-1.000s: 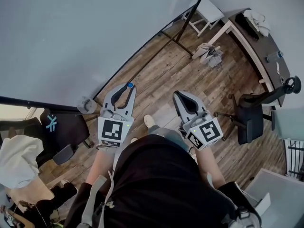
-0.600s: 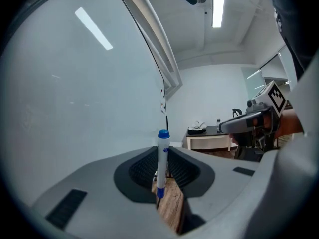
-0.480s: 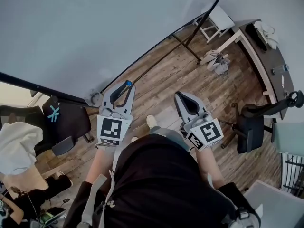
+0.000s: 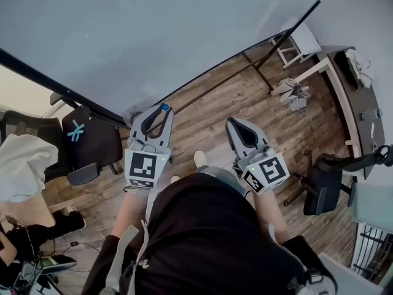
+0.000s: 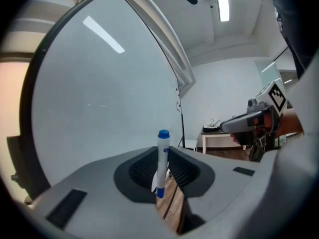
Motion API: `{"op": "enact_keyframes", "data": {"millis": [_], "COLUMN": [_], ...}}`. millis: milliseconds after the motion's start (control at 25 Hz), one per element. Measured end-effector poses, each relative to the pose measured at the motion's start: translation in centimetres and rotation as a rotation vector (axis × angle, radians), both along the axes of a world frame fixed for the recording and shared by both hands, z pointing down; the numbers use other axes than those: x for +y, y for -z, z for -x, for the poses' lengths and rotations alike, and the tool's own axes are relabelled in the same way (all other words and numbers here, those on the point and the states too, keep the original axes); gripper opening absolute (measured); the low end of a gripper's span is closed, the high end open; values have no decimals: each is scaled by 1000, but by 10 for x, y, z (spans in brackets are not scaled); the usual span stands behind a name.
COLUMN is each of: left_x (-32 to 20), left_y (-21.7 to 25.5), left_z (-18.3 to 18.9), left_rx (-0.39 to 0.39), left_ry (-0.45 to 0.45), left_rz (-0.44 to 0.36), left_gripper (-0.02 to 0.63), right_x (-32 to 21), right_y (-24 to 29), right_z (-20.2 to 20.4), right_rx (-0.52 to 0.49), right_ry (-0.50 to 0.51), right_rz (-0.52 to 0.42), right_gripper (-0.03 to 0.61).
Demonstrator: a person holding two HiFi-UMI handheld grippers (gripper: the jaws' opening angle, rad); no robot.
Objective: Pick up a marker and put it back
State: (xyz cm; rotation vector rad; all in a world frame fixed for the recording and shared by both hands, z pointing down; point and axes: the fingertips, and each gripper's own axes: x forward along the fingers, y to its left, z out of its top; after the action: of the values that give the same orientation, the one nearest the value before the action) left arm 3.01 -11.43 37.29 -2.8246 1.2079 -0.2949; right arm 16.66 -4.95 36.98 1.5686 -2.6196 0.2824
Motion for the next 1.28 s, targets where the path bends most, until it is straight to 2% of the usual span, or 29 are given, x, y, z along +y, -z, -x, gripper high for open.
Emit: {"op": "enact_keyframes", "data": {"millis": [680, 960, 1280], "left_x": [-18, -20, -20], "left_y": [-5, -21, -44], "left_z": [90, 115, 128], "left_rx": [-1, -8, -22], "left_ry": [246, 306, 325], "left_rz": [9, 36, 71], "left_gripper": [72, 72, 72], "right_x": [-43, -52, -53], "right_y": [-3, -6, -17], "right_z": [63, 82, 93], "right_rx": [9, 21, 39], "right_ry": [198, 247, 260], "right_rz": [13, 23, 52], "right_gripper": [17, 17, 17]}}
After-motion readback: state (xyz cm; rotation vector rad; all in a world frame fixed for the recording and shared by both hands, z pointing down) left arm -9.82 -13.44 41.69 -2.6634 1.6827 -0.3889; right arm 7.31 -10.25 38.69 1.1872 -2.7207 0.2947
